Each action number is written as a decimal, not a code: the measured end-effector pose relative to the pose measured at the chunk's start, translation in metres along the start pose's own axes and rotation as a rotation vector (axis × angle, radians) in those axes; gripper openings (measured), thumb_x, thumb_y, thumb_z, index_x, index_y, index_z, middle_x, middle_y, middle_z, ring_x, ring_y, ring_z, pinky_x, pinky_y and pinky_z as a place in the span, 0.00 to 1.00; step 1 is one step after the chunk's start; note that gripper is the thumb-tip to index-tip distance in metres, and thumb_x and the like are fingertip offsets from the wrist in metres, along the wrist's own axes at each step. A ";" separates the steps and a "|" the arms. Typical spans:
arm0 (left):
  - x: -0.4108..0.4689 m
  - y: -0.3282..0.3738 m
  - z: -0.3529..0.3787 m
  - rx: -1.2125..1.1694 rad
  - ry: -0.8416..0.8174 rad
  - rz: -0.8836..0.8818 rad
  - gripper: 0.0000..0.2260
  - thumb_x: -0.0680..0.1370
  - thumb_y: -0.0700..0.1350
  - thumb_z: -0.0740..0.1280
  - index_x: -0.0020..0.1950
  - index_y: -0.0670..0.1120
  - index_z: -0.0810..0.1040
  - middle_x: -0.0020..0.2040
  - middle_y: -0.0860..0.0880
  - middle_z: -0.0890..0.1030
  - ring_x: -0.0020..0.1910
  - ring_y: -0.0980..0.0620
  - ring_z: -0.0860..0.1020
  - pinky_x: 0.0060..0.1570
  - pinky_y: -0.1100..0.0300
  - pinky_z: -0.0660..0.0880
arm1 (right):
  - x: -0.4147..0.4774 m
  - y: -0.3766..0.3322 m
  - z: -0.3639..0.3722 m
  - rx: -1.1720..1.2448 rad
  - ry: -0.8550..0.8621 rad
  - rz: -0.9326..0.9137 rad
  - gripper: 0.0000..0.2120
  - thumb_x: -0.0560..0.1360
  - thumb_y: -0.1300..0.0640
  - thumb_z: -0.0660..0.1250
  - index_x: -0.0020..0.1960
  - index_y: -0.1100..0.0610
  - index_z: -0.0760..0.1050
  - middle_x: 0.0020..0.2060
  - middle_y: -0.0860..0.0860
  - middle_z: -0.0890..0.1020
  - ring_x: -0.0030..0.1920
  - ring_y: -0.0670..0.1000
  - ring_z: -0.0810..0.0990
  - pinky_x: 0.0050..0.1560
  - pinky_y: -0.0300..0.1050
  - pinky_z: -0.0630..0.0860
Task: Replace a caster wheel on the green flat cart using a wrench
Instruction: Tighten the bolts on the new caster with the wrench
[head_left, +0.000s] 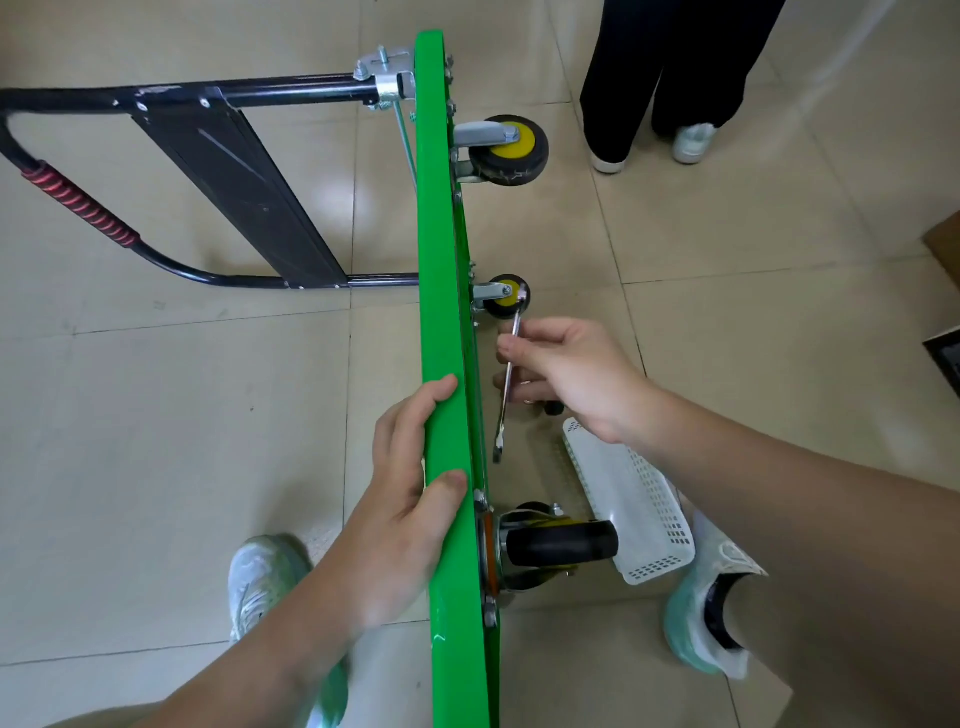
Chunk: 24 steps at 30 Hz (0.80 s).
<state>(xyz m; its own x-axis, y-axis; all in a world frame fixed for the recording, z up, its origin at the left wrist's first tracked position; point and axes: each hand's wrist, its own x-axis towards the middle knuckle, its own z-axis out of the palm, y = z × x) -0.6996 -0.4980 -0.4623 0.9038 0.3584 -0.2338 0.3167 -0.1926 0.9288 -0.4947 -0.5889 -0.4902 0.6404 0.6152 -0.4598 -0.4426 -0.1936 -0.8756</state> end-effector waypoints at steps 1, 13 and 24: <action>0.000 -0.001 0.000 0.003 0.004 0.003 0.29 0.73 0.59 0.57 0.73 0.72 0.56 0.68 0.76 0.60 0.73 0.73 0.60 0.65 0.80 0.57 | -0.007 -0.002 0.003 -0.004 -0.030 -0.017 0.05 0.76 0.64 0.72 0.51 0.57 0.82 0.39 0.51 0.87 0.39 0.51 0.86 0.40 0.47 0.84; -0.003 -0.003 0.006 0.010 0.047 0.023 0.29 0.76 0.53 0.57 0.74 0.71 0.56 0.66 0.82 0.60 0.73 0.74 0.59 0.64 0.81 0.57 | -0.053 0.021 0.015 -0.026 -0.136 -0.120 0.10 0.74 0.65 0.73 0.51 0.52 0.83 0.43 0.50 0.88 0.46 0.48 0.86 0.48 0.48 0.83; -0.003 -0.005 0.007 -0.021 0.052 0.018 0.29 0.74 0.58 0.57 0.74 0.74 0.57 0.69 0.79 0.62 0.75 0.70 0.60 0.69 0.75 0.59 | -0.051 0.024 0.015 0.029 -0.182 -0.126 0.11 0.73 0.67 0.74 0.47 0.52 0.84 0.44 0.53 0.88 0.46 0.51 0.87 0.48 0.45 0.83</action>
<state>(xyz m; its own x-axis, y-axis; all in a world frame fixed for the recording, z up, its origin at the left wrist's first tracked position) -0.7019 -0.5043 -0.4677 0.8930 0.4020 -0.2023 0.2940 -0.1808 0.9385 -0.5470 -0.6136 -0.4857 0.5691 0.7615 -0.3104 -0.3856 -0.0863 -0.9186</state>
